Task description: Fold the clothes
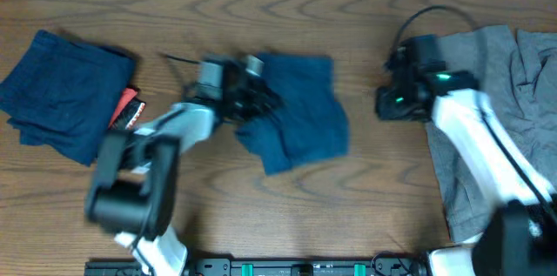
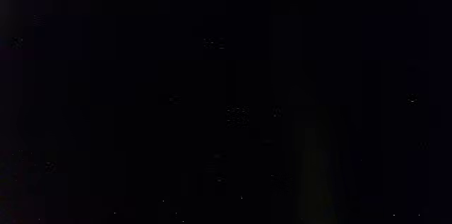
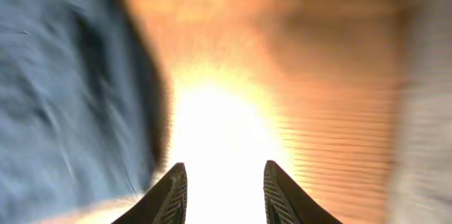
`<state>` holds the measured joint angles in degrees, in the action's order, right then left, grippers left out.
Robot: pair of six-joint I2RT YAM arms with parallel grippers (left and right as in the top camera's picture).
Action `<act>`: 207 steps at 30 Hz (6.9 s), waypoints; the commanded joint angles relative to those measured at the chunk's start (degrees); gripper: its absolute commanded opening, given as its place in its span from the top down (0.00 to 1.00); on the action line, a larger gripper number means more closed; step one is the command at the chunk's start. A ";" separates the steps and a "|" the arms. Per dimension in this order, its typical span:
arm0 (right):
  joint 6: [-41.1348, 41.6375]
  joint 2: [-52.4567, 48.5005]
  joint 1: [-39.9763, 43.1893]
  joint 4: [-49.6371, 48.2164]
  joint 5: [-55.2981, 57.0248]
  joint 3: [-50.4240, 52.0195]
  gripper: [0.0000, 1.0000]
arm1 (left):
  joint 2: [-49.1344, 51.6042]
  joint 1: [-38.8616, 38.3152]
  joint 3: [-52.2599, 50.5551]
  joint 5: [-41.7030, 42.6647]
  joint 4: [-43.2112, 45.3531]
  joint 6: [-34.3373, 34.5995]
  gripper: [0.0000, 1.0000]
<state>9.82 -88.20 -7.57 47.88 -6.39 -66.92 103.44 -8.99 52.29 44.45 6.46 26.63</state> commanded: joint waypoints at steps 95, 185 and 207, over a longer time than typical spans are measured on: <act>-0.46 5.46 4.61 6.62 3.17 -0.79 0.61 | -9.62 50.05 12.37 -46.51 -21.05 -10.56 0.85; 13.94 -30.58 -32.20 -64.65 -63.04 -13.38 0.01 | -24.50 46.51 12.66 -28.68 -45.38 -9.03 0.02; 13.20 -38.75 -37.68 -35.82 -40.57 -25.22 0.01 | -24.44 46.69 12.66 -38.05 -41.20 -12.24 0.02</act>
<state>24.43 -127.02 -48.03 6.07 -55.90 -91.77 78.72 37.78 63.68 10.20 -35.83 17.10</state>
